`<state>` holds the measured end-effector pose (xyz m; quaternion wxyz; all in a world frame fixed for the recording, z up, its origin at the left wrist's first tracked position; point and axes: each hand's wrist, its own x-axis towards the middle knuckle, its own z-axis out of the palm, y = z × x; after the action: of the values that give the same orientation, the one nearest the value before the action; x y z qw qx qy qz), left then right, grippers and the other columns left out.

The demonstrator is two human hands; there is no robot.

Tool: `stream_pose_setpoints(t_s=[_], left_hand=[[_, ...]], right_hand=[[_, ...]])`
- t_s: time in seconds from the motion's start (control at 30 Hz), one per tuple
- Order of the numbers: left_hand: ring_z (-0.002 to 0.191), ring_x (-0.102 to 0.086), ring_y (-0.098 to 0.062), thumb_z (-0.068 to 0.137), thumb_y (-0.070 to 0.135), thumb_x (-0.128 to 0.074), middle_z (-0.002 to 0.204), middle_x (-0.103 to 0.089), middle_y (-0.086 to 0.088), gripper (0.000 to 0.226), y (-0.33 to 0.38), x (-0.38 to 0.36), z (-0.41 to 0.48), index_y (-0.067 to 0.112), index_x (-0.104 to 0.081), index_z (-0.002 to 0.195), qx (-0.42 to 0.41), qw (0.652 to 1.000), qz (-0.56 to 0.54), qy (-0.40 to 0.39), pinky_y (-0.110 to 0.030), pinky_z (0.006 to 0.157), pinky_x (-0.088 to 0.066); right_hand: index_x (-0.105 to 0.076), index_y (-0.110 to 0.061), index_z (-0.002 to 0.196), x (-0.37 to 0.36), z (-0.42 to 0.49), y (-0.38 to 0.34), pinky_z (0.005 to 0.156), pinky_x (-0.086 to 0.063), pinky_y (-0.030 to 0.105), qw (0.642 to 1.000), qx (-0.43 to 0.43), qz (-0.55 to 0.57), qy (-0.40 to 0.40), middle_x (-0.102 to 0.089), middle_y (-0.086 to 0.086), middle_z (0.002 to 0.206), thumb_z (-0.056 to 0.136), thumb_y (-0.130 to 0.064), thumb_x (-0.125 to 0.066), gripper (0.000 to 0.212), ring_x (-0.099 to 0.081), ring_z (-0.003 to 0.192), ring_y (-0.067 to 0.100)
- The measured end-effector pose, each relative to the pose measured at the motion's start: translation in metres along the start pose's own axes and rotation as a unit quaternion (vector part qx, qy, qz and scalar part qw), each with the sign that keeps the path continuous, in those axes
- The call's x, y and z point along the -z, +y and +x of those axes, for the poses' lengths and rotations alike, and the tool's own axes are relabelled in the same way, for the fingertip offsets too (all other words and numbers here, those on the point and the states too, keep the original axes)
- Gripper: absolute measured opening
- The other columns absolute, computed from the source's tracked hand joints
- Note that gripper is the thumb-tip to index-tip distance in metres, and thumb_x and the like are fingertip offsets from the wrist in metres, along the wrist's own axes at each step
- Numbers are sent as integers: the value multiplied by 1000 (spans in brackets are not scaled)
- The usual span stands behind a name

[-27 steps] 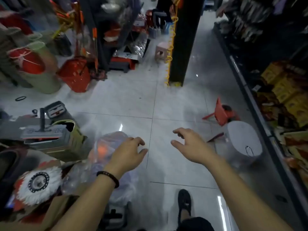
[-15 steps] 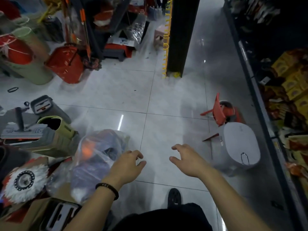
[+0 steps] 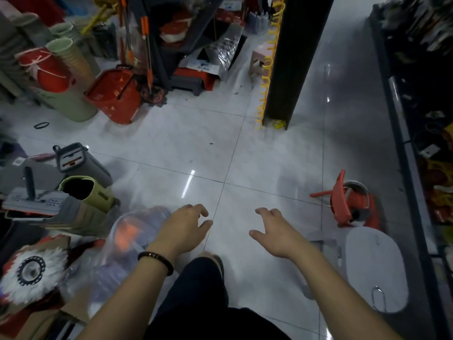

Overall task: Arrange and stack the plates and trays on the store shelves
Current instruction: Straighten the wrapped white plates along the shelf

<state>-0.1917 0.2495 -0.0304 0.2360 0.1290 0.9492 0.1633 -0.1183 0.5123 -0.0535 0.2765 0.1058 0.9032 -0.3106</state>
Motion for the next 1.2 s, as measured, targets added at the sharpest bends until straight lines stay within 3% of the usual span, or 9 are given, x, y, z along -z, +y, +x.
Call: stream_pose_setpoints(t_s=[0.1, 0.37, 0.57, 0.67, 0.8, 1.03, 1.2], left_hand=[[103, -65, -19, 102, 51, -59, 123, -65, 3, 36, -9, 22, 62, 29, -64, 131, 5, 1000, 8, -2, -38, 96, -54], [113, -64, -18, 103, 55, -55, 131, -64, 3, 42, -43, 113, 232, 30, -61, 136, -14, 998, 28, -52, -38, 98, -56], [118, -64, -22, 102, 52, -58, 129, -68, -3, 39, -67, 192, 356, 27, -64, 131, -2, 999, -16, -37, -41, 99, -55], [110, -63, -16, 103, 49, -60, 126, -68, 1, 34, -78, 223, 405, 26, -67, 128, 12, 998, -67, -17, -33, 93, -52], [104, -61, -14, 102, 49, -60, 124, -69, 2, 35, -88, 257, 484, 27, -68, 128, 23, 998, -49, -22, -31, 90, -51], [112, -64, -14, 101, 55, -59, 123, -68, 7, 35, -65, 340, 633, 34, -66, 127, 21, 1000, -7, -1, -35, 94, -55], [99, -60, -13, 101, 52, -59, 121, -68, 6, 34, -70, 410, 737, 31, -67, 127, 33, 999, -18, 22, -32, 86, -51]], right_hand=[[-21, -26, 164, 33, 61, -20, 116, -43, 41, 1000, 0, -15, -8, -21, 5, 164, 103, -49, -57, 74, -43, 144, 27], [-28, -28, 162, 146, 211, -94, 112, -43, 36, 998, -25, -57, -1, -29, 4, 161, 103, -51, -56, 69, -42, 143, 23], [-29, -26, 161, 212, 313, -135, 108, -43, 32, 999, -35, -22, 24, -33, 5, 159, 104, -48, -57, 67, -47, 137, 22], [-20, -26, 164, 240, 365, -153, 112, -41, 33, 999, -32, -5, 18, -25, 6, 164, 104, -45, -58, 73, -46, 141, 24], [-23, -28, 163, 282, 456, -175, 116, -41, 37, 1000, -14, -8, 15, -25, 4, 163, 105, -47, -57, 70, -43, 144, 24], [-30, -28, 159, 383, 622, -217, 106, -46, 35, 1000, 14, -24, -6, -30, 4, 157, 104, -50, -55, 65, -52, 133, 24], [-35, -27, 157, 460, 722, -258, 105, -45, 36, 999, 29, -38, 8, -31, 6, 158, 104, -51, -55, 63, -52, 133, 26]])
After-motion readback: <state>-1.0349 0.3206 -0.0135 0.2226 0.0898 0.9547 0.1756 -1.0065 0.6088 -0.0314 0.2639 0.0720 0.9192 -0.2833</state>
